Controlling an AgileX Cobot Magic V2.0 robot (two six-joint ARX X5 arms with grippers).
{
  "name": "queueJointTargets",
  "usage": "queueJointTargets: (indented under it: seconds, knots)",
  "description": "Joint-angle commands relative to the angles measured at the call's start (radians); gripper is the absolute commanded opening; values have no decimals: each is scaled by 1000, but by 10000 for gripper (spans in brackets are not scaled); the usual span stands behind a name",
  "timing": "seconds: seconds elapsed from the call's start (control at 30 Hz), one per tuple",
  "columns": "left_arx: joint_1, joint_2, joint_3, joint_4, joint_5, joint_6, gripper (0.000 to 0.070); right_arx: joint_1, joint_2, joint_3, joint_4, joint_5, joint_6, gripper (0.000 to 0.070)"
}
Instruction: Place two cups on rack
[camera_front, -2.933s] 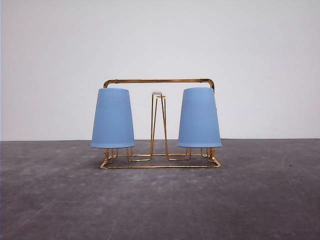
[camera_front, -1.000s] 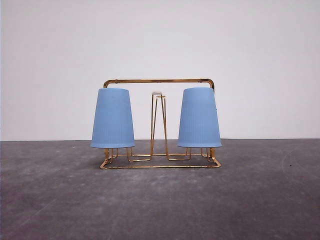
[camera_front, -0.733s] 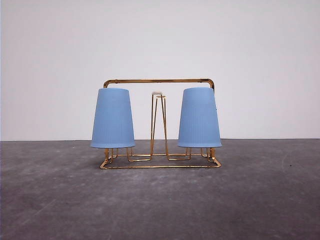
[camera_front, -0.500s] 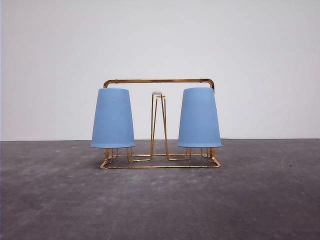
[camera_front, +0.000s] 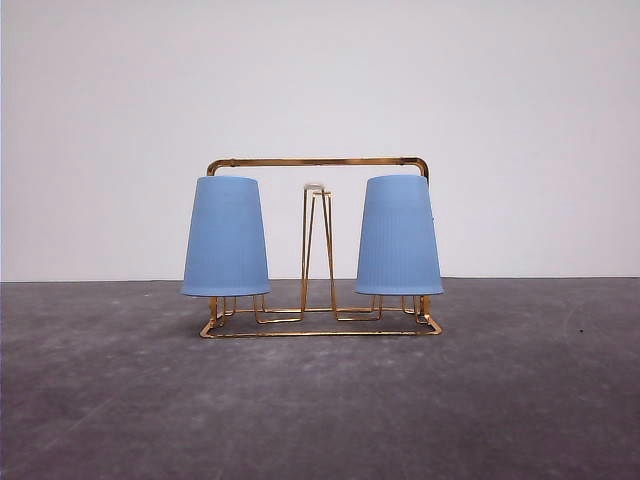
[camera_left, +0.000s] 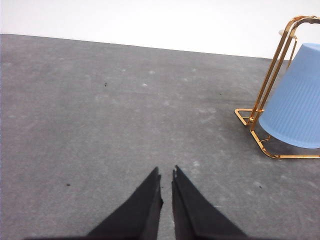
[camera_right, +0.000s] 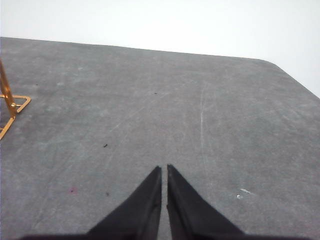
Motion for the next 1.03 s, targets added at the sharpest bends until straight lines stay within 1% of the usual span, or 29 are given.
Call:
queueJointTargets:
  seconds: [0.0, 1.0]
  knots:
    - [0, -1, -15, -6, -2, 0, 22, -2, 1, -3, 10, 1, -4, 17]
    - [0, -1, -15, -6, -2, 0, 22, -2, 1, -3, 10, 1, -4, 17]
